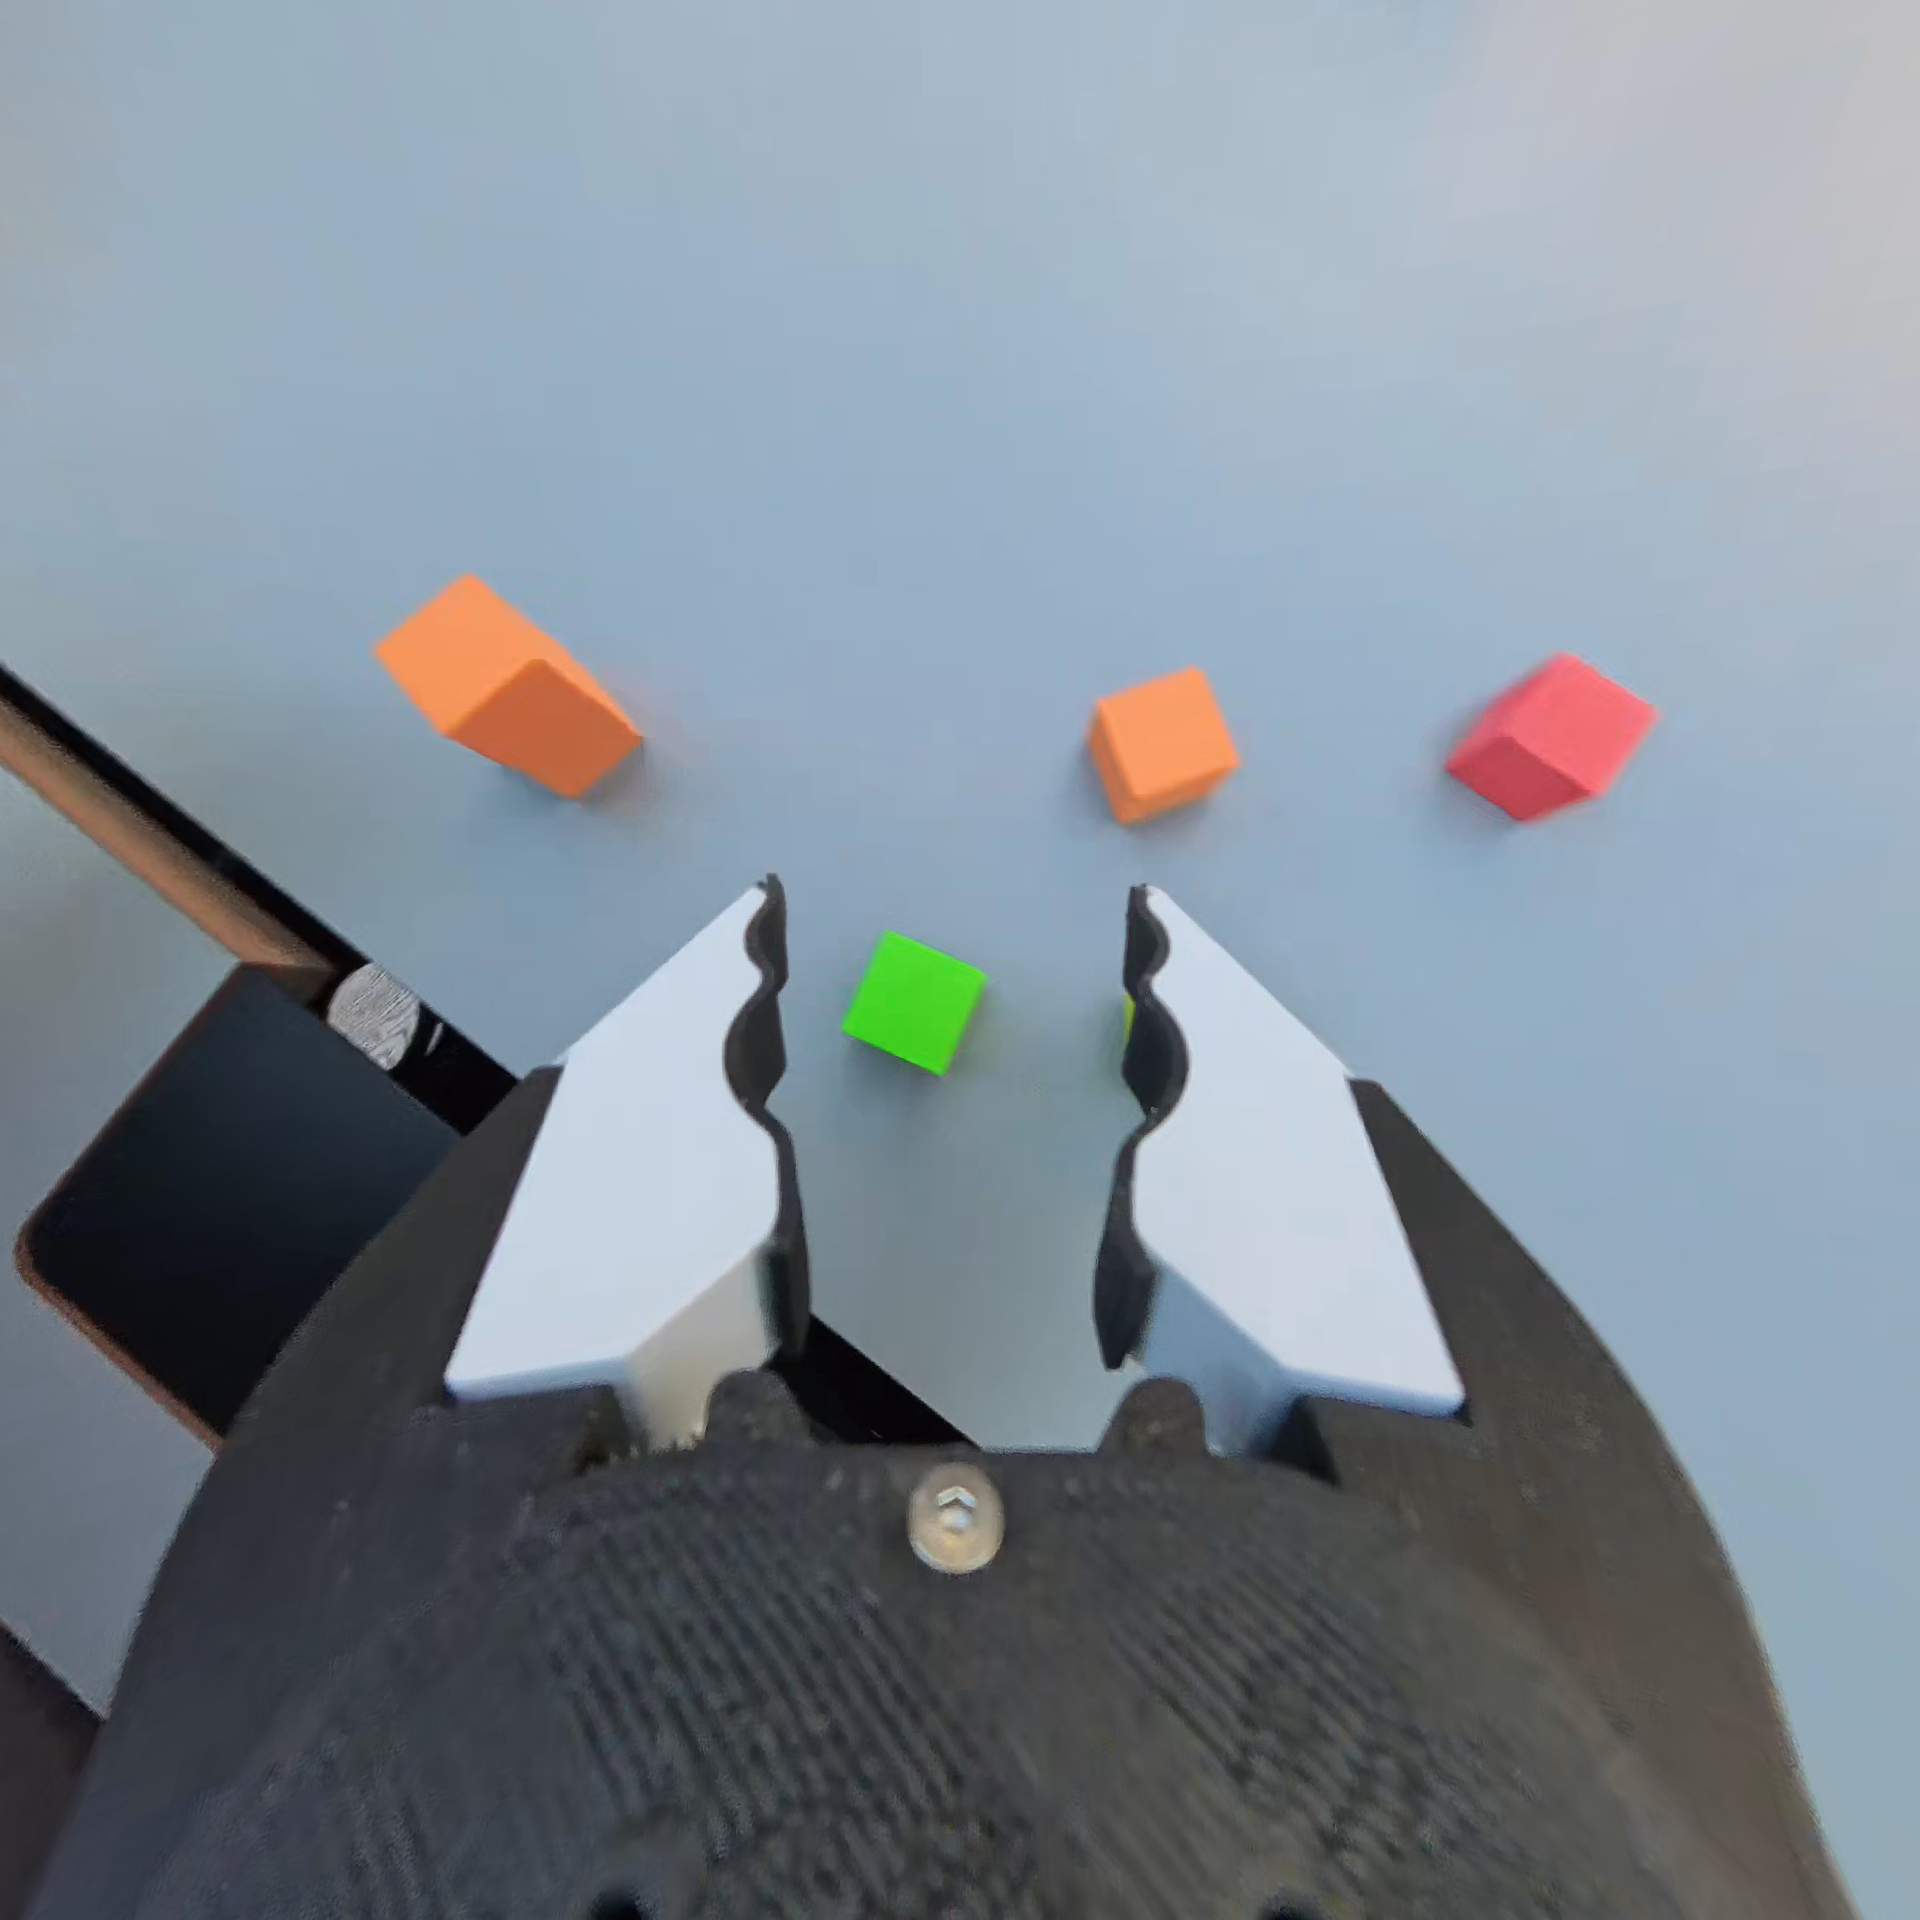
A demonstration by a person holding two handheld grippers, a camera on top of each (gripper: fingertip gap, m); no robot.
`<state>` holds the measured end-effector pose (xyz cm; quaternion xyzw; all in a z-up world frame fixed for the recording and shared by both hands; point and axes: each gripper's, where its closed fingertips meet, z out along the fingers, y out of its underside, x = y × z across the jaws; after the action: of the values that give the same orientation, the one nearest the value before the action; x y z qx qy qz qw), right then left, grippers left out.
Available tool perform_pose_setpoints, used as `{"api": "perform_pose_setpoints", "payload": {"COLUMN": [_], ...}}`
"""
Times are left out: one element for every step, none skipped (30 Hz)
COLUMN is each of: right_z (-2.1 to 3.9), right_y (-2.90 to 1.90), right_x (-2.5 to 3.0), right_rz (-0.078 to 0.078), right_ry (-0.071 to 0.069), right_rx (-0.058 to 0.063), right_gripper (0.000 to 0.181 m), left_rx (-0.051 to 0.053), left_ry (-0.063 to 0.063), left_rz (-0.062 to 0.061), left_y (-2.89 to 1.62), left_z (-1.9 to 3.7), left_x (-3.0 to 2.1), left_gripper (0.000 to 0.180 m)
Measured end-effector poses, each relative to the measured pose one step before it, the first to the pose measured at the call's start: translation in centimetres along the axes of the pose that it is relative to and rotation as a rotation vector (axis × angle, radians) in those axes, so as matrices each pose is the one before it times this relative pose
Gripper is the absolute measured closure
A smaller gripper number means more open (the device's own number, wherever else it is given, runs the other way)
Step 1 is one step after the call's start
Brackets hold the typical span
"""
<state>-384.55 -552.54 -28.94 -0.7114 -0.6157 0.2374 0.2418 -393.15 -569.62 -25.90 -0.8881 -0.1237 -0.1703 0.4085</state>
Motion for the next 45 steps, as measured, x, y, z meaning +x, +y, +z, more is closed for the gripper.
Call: {"api": "perform_pose_setpoints", "payload": {"right_z": [-0.650,-0.549,-0.411,-0.253,-0.078,0.098,0.273,0.378,0.421,0.490,0.588,0.576,0.207,-0.361,-0.872,-1.194,-1.357,-1.421,-1.426,-1.328,-1.156,-0.930,-0.725,-0.536,-0.382,-0.258,-0.153,-0.047,0.073,0.215,0.393,0.601,0.819,1.021,1.179,1.254,1.272,1.228,1.160,1.084,1.022,0.963,0.896,0.812,0.710], "right_y": [0.705,0.599,0.493,0.418,0.426,0.432,0.389,0.249,0.074,0.068,0.279,0.510,0.204,-0.378,-0.708,-0.702,-0.516,-0.329,-0.147,0.072,0.376,0.634,0.839,0.955,0.949,0.751,0.450,0.128,-0.185,-0.400,-0.574,-0.706,-0.777,-0.813,-0.825,-0.847,-0.871,-0.876,-0.865,-0.832,-0.767,-0.666,-0.544,-0.463,-0.407], "right_x": [1.681,1.472,1.124,0.910,0.859,0.714,0.470,0.216,0.023,-0.087,-0.232,-0.559,-0.353,0.179,0.409,0.310,0.113,-0.040,-0.152,-0.210,-0.259,-0.315,-0.291,-0.177,-0.068,-0.067,-0.186,-0.350,-0.485,-0.601,-0.706,-0.807,-0.896,-0.959,-0.969,-0.961,-0.941,-0.900,-0.825,-0.736,-0.611,-0.458,-0.281,-0.155,-0.116], "right_rz": [0.0422,0.0350,0.0234,0.0098,-0.0029,-0.0105,-0.0096,-0.0059,-0.0069,-0.0129,-0.0188,-0.0189,-0.0214,-0.0287,-0.0269,-0.0116,0.0045,0.0087,0.0027,-0.0036,-0.0055,-0.0052,-0.0062,-0.0059,-0.0001,0.0116,0.0252,0.0338,0.0326,0.0225,0.0076,-0.0074,-0.0187,-0.0260,-0.0306,-0.0328,-0.0335,-0.0341,-0.0354,-0.0358,-0.0335,-0.0295,-0.0249,-0.0194,-0.0144], "right_ry": [0.0409,0.0265,0.0087,0.0014,0.0056,0.0018,-0.0095,-0.0210,-0.0300,-0.0332,-0.0435,-0.0673,-0.0556,-0.0137,0.0065,-0.0010,-0.0147,-0.0203,-0.0180,-0.0126,-0.0081,-0.0053,0.0006,0.0108,0.0180,0.0167,0.0074,-0.0030,-0.0097,-0.0122,-0.0126,-0.0119,-0.0109,-0.0099,-0.0077,-0.0053,-0.0044,-0.0029,-0.0009,-0.0003,-0.0015,-0.0025,-0.0030,-0.0063,-0.0125], "right_rx": [0.0044,0.0036,0.0018,-0.0020,-0.0061,-0.0081,-0.0081,-0.0032,0.0032,0.0007,-0.0148,-0.0376,-0.0313,0.0055,0.0322,0.0363,0.0294,0.0235,0.0215,0.0167,0.0074,-0.0016,-0.0096,-0.0159,-0.0170,-0.0106,-0.0002,0.0092,0.0140,0.0126,0.0076,0.0029,-0.0015,-0.0072,-0.0121,-0.0149,-0.0154,-0.0150,-0.0142,-0.0120,-0.0107,-0.0118,-0.0131,-0.0124,-0.0107], "right_gripper": [0.114,0.116,0.120,0.123,0.125,0.128,0.129,0.129,0.129,0.133,0.141,0.155,0.155,0.155,0.155,0.155,0.155,0.155,0.155,0.155,0.155,0.155,0.155,0.155,0.155,0.155,0.155,0.155,0.155,0.155,0.155,0.155,0.155,0.155,0.155,0.155,0.155,0.155,0.155,0.155,0.155,0.155,0.155,0.155,0.155], "left_rx": [0.0431,0.0143,-0.0088,-0.0136,-0.0121,-0.0104,-0.0048,-0.0048,-0.0087,-0.0140,-0.0162,-0.0229,-0.0276,-0.0215,-0.0197,-0.0223,-0.0170,-0.0143,-0.0139,-0.0082,0.0023,-0.0023,-0.0121,-0.0134,0.0007,0.0008,0.0084,0.0192,0.0272,0.0335,0.0384,0.0354,0.0295,0.0248,0.0204,0.0152,0.0075,-0.0022,-0.0029,-0.0004,0.0008,0.0039,0.0145,0.0241,0.0177], "left_ry": [0.0448,0.0365,0.0205,0.0156,0.0192,0.0256,0.0308,0.0143,-0.0168,-0.0410,-0.0568,-0.0628,-0.0681,-0.0556,-0.0382,-0.0405,-0.0440,-0.0324,-0.0180,-0.0107,-0.0080,-0.0083,-0.0112,-0.0050,0.0135,0.0093,0.0123,0.0134,0.0177,0.0241,0.0238,0.0061,-0.0028,-0.0009,-0.0049,-0.0074,-0.0063,-0.0062,-0.0035,0.0013,0.0066,0.0072,0.0033,0.0054,0.0119], "left_rz": [0.0646,0.0639,0.0554,0.0463,0.0355,0.0211,0.0064,-0.0035,-0.0118,-0.0183,-0.0241,-0.0314,-0.0404,-0.0348,-0.0165,-0.0032,0.0012,-0.0026,-0.0134,-0.0237,-0.0268,-0.0213,-0.0076,0.0085,0.0179,0.0164,0.0162,0.0112,0.0061,0.0050,0.0081,0.0056,0.0022,0.0000,-0.0058,-0.0094,-0.0117,-0.0150,-0.0157,-0.0160,-0.0148,-0.0097,0.0000,0.0107,0.0151], "left_y": [-1.381,-1.094,-0.800,-0.711,-0.666,-0.578,-0.520,-0.391,-0.270,-0.109,0.004,0.152,0.267,0.289,0.332,0.373,0.267,0.205,0.187,0.085,-0.075,0.014,0.186,0.204,-0.034,-0.038,-0.121,-0.234,-0.317,-0.375,-0.377,-0.262,-0.125,0.025,0.150,0.268,0.396,0.526,0.513,0.423,0.314,0.162,-0.091,-0.291,-0.245], "left_z": [-0.183,0.199,0.567,0.855,1.106,1.321,1.512,1.619,1.674,1.625,1.522,1.366,1.212,1.102,0.990,0.862,0.766,0.718,0.703,0.610,0.507,0.447,0.352,0.211,-0.049,-0.252,-0.490,-0.808,-1.134,-1.433,-1.657,-1.753,-1.763,-1.689,-1.587,-1.408,-1.189,-0.955,-0.765,-0.617,-0.525,-0.487,-0.525,-0.548,-0.467], "left_x": [1.619,1.578,1.332,1.244,1.260,1.281,1.265,0.901,0.357,-0.075,-0.347,-0.409,-0.458,-0.258,-0.031,-0.124,-0.229,-0.132,-0.001,0.009,-0.045,-0.133,-0.248,-0.220,0.003,-0.096,-0.070,-0.079,-0.045,0.034,0.009,-0.304,-0.556,-0.664,-0.851,-1.032,-1.133,-1.239,-1.252,-1.186,-1.070,-0.973,-0.887,-0.724,-0.537], "left_gripper": [0.146,0.147,0.148,0.147,0.147,0.145,0.141,0.136,0.131,0.129,0.129,0.127,0.126,0.126,0.125,0.124,0.124,0.124,0.123,0.123,0.124,0.126,0.135,0.145,0.146,0.146,0.146,0.146,0.146,0.146,0.146,0.146,0.146,0.146,0.146,0.146,0.146,0.146,0.146,0.146,0.146,0.146,0.146,0.146,0.146]}}
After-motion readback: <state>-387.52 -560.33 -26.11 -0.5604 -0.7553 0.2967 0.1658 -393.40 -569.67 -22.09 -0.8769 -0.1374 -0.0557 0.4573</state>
